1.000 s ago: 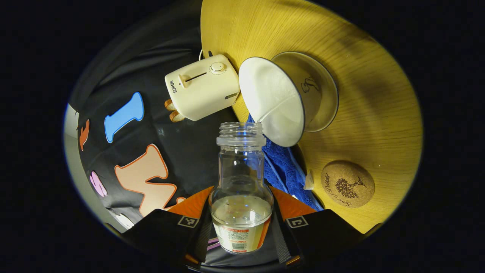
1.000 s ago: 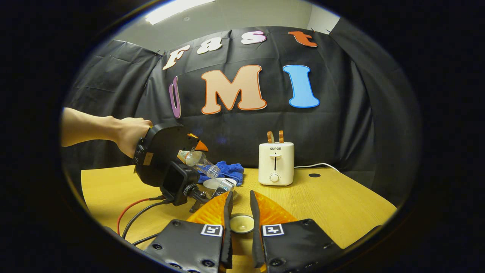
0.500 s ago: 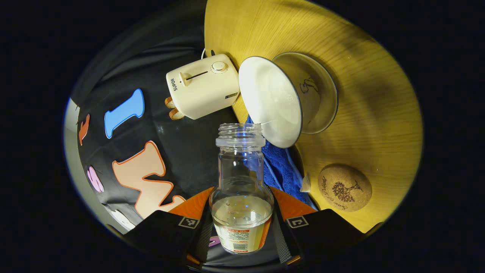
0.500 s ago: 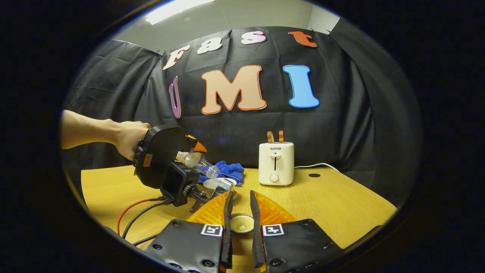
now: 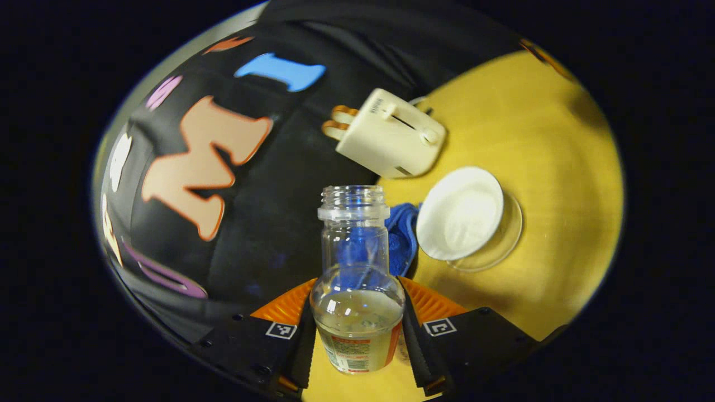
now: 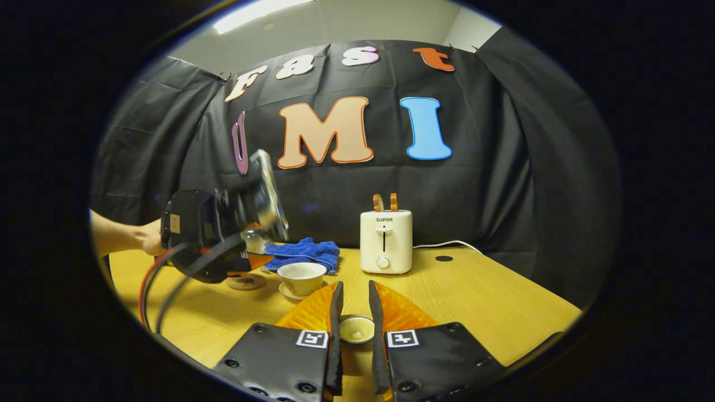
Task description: Open the teacup lid with one hand, grasp the water bottle and pour water into the teacup with the other hand; after pouring, place the water bottle on the coaster and then close the teacup lid.
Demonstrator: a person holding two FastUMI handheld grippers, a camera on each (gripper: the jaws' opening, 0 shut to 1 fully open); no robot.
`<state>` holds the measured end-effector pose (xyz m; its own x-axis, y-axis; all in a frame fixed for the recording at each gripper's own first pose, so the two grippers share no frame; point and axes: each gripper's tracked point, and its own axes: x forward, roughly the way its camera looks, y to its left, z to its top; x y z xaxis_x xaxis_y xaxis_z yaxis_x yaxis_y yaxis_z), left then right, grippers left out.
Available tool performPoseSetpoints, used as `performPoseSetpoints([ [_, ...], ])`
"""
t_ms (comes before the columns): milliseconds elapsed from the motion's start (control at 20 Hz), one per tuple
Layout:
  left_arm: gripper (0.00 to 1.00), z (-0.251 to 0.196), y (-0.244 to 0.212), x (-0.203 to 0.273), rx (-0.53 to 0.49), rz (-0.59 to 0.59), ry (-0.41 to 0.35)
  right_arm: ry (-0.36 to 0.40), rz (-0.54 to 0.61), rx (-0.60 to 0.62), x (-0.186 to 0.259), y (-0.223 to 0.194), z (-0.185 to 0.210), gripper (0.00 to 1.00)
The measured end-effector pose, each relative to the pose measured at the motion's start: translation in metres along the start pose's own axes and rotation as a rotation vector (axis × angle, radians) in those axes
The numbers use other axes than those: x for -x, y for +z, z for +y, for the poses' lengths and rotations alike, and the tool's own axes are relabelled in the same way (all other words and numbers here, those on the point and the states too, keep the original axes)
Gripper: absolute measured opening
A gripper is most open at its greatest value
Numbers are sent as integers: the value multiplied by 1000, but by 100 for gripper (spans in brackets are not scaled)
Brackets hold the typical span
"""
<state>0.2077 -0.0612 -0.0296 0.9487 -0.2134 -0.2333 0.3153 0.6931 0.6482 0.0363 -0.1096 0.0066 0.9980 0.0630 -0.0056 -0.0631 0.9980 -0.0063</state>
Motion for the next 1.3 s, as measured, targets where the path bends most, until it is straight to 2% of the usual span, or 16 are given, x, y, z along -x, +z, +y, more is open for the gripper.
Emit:
performPoseSetpoints([
  [100,66,4,2,-1,266,-71,42,0,0,1,0,0,0,24],
  [150,67,5,3,-3,361,-116,65,-1,1,1,0,-1,-1,23],
  [250,66,6,0,-11,503,-179,114,-3,0,1,1,0,-1,24],
  [400,66,5,2,-18,665,-229,132,-6,-1,1,0,-1,-1,24],
  [550,66,6,4,-15,683,-224,158,-9,-1,2,1,-1,-2,24],
  [750,66,4,1,-17,709,-232,133,-8,-1,2,2,-1,-3,24],
  [1300,68,2,-1,-18,744,-211,160,-4,-1,2,1,-1,-2,24],
])
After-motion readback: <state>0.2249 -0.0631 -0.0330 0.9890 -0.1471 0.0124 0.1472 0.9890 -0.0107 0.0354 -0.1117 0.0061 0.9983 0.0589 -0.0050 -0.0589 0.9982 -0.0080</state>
